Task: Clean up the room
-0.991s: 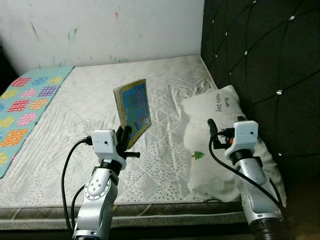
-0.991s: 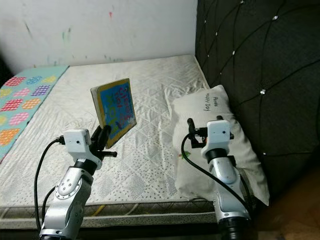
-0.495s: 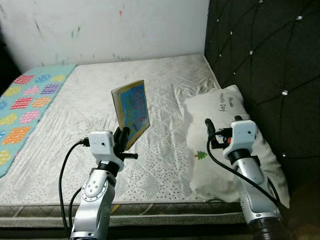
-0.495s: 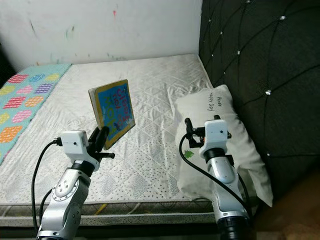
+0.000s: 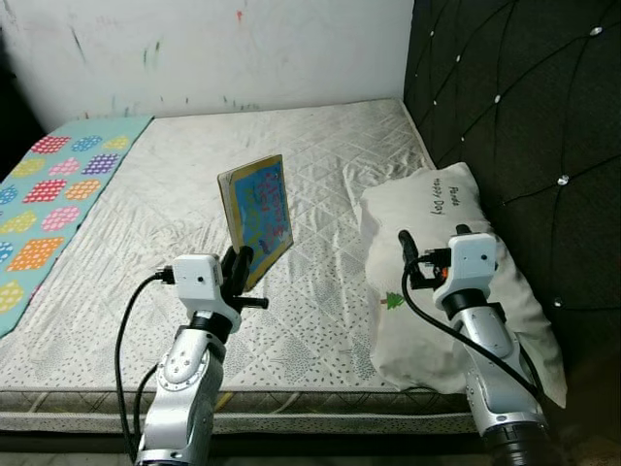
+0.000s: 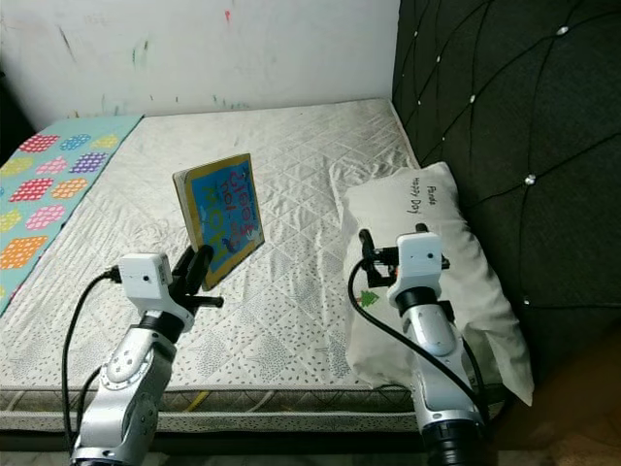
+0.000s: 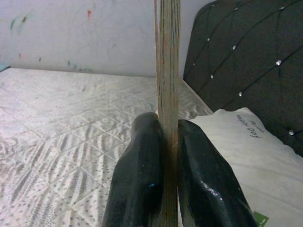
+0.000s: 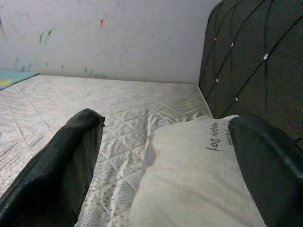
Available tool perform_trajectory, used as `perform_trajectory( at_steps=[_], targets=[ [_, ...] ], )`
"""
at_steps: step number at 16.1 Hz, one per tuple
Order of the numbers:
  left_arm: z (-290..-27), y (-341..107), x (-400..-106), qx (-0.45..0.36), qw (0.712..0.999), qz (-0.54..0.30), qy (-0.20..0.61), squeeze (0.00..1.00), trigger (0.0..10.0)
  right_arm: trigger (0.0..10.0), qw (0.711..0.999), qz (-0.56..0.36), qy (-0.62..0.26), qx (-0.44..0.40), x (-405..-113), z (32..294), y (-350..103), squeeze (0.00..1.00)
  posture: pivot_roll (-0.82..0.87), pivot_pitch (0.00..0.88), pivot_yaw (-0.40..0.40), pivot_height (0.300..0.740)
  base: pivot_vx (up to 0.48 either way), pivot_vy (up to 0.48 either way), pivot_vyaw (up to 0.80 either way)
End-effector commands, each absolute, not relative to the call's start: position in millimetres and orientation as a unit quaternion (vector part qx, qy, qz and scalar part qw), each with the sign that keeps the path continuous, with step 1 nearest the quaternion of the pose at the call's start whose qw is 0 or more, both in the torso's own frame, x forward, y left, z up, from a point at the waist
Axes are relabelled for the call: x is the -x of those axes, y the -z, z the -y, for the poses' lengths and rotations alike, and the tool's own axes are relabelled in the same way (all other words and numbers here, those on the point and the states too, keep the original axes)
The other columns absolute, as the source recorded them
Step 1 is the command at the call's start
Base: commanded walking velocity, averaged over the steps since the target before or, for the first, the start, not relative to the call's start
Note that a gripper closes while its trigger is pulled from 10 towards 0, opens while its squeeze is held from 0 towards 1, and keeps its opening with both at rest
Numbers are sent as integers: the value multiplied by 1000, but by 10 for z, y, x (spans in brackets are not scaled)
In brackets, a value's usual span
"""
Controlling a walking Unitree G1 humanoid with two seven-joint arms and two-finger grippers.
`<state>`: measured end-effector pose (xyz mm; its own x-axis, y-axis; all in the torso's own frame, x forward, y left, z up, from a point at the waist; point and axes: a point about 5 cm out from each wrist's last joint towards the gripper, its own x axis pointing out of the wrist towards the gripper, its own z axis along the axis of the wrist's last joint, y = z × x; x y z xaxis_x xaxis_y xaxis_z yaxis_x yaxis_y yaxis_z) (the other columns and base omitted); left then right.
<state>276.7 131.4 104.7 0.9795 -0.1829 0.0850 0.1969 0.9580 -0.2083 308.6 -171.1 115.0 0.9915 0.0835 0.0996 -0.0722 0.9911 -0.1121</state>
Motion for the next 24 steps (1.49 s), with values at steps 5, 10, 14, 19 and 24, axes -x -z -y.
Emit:
perform_trajectory(
  at_steps=[5, 10, 14, 19, 24],
  targets=[
    [-1320, -1186, -2774, 103, 987, 68, 106, 0, 10000, 10000, 996, 49, -44, 57, -3092, 1696, -1150, 0, -215, 0, 118, 740, 103, 0, -800],
    [-1314, -1177, -2775, 104, 987, 64, 103, 0, 10000, 10000, 996, 49, -45, 59, -3085, 1697, -1143, 0, -217, 0, 118, 740, 104, 0, -251],
    [-1317, -1160, -2773, 102, 989, 58, 94, 0, 10000, 10000, 996, 49, -46, 61, -3078, 1707, -1143, 0, -217, 0, 114, 740, 0, 0, 0],
    [-1419, -1082, -2630, 96, 993, 38, 63, 0, 10000, 10000, 996, 34, -56, 54, -2962, 1719, -1098, 0, -189, 0, 85, 740, 0, 0, 0],
    [-1679, -1024, -2380, 80, 997, 12, 9, 0, 10000, 10000, 996, 7, -67, 64, -2767, 1819, -1020, 0, -158, 35, 68, 740, 0, 0, 0]
  ],
)
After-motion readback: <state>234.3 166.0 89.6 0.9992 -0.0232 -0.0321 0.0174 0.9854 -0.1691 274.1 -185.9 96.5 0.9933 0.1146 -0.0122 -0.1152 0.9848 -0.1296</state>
